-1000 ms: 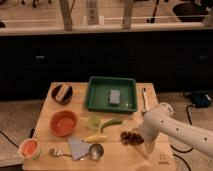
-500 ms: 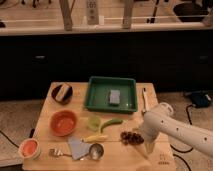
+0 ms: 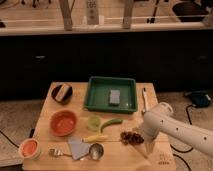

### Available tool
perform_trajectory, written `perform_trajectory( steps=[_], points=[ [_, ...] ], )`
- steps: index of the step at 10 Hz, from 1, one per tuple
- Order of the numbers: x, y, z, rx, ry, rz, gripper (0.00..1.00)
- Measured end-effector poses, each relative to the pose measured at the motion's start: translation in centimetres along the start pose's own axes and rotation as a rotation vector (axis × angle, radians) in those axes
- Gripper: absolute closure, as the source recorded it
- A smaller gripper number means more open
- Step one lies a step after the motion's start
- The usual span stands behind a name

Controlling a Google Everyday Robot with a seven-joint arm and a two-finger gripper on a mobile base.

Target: Place grapes in red bowl

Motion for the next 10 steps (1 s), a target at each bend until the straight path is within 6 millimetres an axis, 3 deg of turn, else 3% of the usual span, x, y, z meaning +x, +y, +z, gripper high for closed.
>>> perform_trajectory(
  steps=[10],
  points=[
    [0.2,-0.04,0.27,-0.002,0.0,0.008,0.2]
  ],
)
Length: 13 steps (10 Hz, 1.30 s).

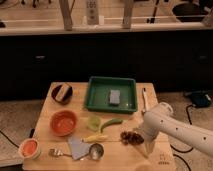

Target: Place grapes in red bowl

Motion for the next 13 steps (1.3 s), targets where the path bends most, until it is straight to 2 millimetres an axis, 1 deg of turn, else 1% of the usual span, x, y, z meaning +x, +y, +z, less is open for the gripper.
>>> perform_trajectory(
  steps=[13],
  points=[
    [0.27,-0.13,0.24,-0.001,0.003,0.012,0.2]
  ],
)
